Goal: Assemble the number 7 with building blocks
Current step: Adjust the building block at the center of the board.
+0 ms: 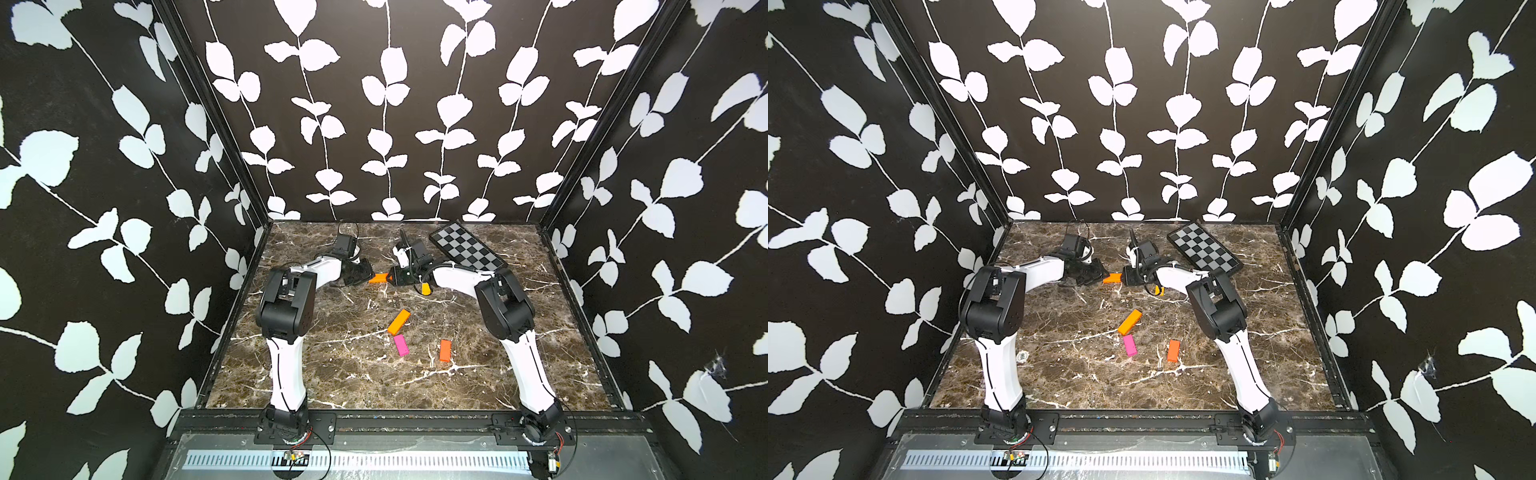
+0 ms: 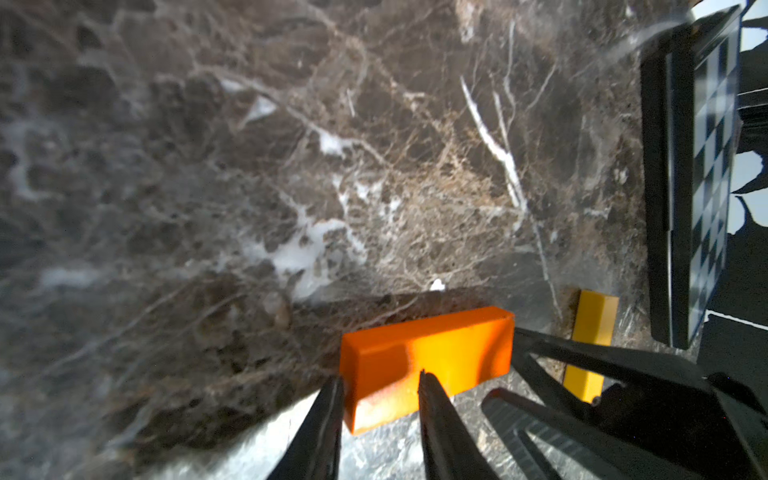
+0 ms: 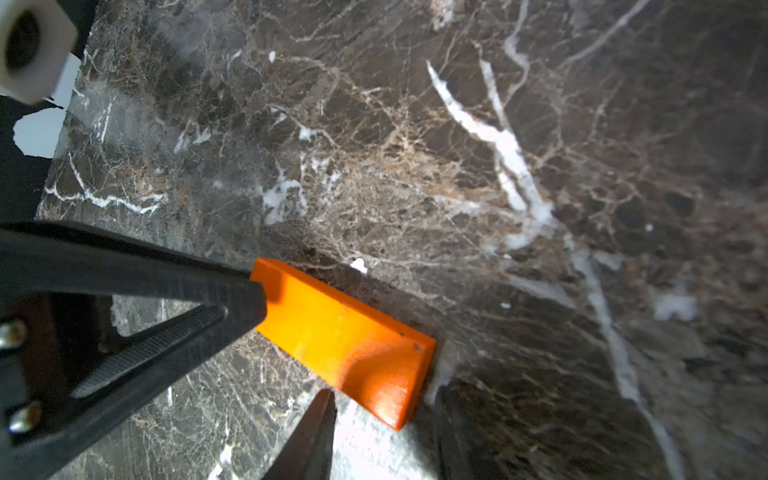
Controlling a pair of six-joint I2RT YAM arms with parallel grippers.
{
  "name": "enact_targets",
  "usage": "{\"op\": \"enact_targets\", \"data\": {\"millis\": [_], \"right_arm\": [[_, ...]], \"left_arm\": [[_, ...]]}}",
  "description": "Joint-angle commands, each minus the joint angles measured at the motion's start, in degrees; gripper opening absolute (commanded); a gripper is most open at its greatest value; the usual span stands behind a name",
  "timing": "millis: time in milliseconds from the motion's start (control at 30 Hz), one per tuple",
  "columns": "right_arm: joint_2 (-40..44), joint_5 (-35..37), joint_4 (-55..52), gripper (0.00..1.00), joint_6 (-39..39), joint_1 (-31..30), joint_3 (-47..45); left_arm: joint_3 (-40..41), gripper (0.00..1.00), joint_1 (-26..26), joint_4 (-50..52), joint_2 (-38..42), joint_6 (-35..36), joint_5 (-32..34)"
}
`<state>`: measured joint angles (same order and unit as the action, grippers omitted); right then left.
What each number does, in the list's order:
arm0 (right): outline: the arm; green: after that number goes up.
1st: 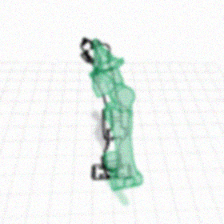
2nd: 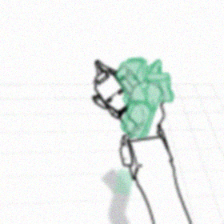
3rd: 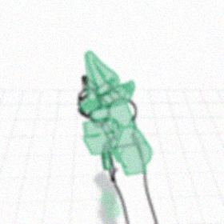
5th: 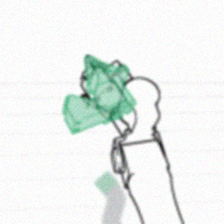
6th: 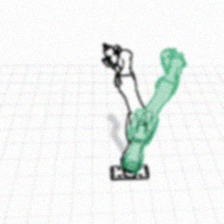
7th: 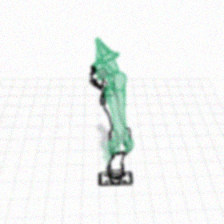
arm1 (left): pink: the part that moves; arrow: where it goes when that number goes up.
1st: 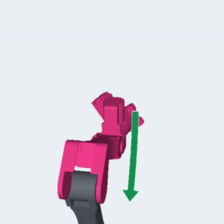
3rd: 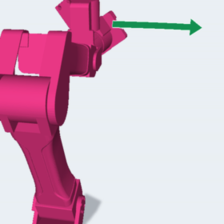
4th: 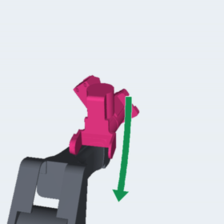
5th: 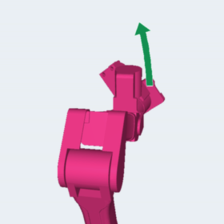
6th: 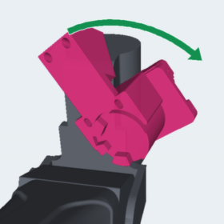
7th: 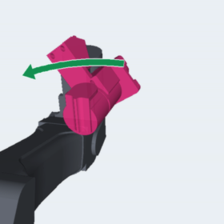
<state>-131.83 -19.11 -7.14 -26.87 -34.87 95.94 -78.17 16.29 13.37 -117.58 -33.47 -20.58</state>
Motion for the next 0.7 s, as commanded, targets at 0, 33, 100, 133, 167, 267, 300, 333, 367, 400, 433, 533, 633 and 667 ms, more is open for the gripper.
{"op": "enact_targets", "data": {"millis": [0,33,100,133,167,267,300,333,367,400,433,533,633,667], "right_arm": [[-0.46,-0.43,-1.45,0.39,-0.74,0.0,1.31],[-0.55,-0.5,-1.39,0.4,-0.86,-0.02,1.43],[-0.71,-0.66,-1.3,0.39,-0.99,-0.02,1.5],[-0.8,-0.67,-1.36,0.39,-1.09,-0.02,1.62],[-0.87,-0.65,-1.31,0.39,-1.1,-0.02,1.7],[-0.88,-0.54,-1.48,0.39,-1.06,-0.02,1.88],[-0.86,-0.55,-1.48,0.39,-1.05,-0.02,1.88],[-0.94,-0.64,-1.46,0.39,-1.08,-0.02,1.88],[-0.91,-0.66,-1.48,0.39,-1.08,-0.02,1.97],[-1.06,-0.67,-1.48,0.39,-1.08,-0.02,1.97],[-1.05,-0.7,-1.44,0.39,-1.08,-0.02,2.06],[-1.23,-1.1,-1.39,0.38,-1.17,-0.06,2.23],[-1.39,-1.37,-1.46,0.38,-1.16,-0.17,2.5],[-1.49,-1.43,-1.4,0.38,-1.16,-0.24,2.58]], "left_arm": [[-1.61,0.33,-0.22,-0.1,-0.46,-0.1,-0.43],[-1.63,0.33,-0.23,-0.1,-0.54,-0.1,-0.47],[-1.75,0.33,-0.22,-0.17,-0.63,-0.18,-0.49],[-1.72,0.33,-0.22,-0.19,-0.69,-0.19,-0.59],[-1.72,0.33,-0.21,-0.21,-0.72,-0.12,-0.6],[-1.73,0.33,-0.22,-0.23,-0.67,-0.1,-0.61],[-1.77,0.33,-0.25,-0.27,-0.76,-0.1,-0.6],[-1.73,0.33,-0.21,-0.27,-0.72,-0.1,-0.6],[-1.8,0.33,-0.21,-0.29,-0.72,-0.1,-0.6],[-1.93,0.32,-0.22,-0.27,-0.74,-0.1,-0.61],[-2.0,0.33,-0.26,-0.27,-0.76,-0.1,-0.67],[-2.21,0.33,-0.26,-0.27,-0.77,-0.06,-0.69],[-2.42,0.33,-0.21,-0.27,-0.72,-0.05,-0.68],[-2.5,0.33,-0.23,-0.2,-0.74,0.01,-0.61]]}}
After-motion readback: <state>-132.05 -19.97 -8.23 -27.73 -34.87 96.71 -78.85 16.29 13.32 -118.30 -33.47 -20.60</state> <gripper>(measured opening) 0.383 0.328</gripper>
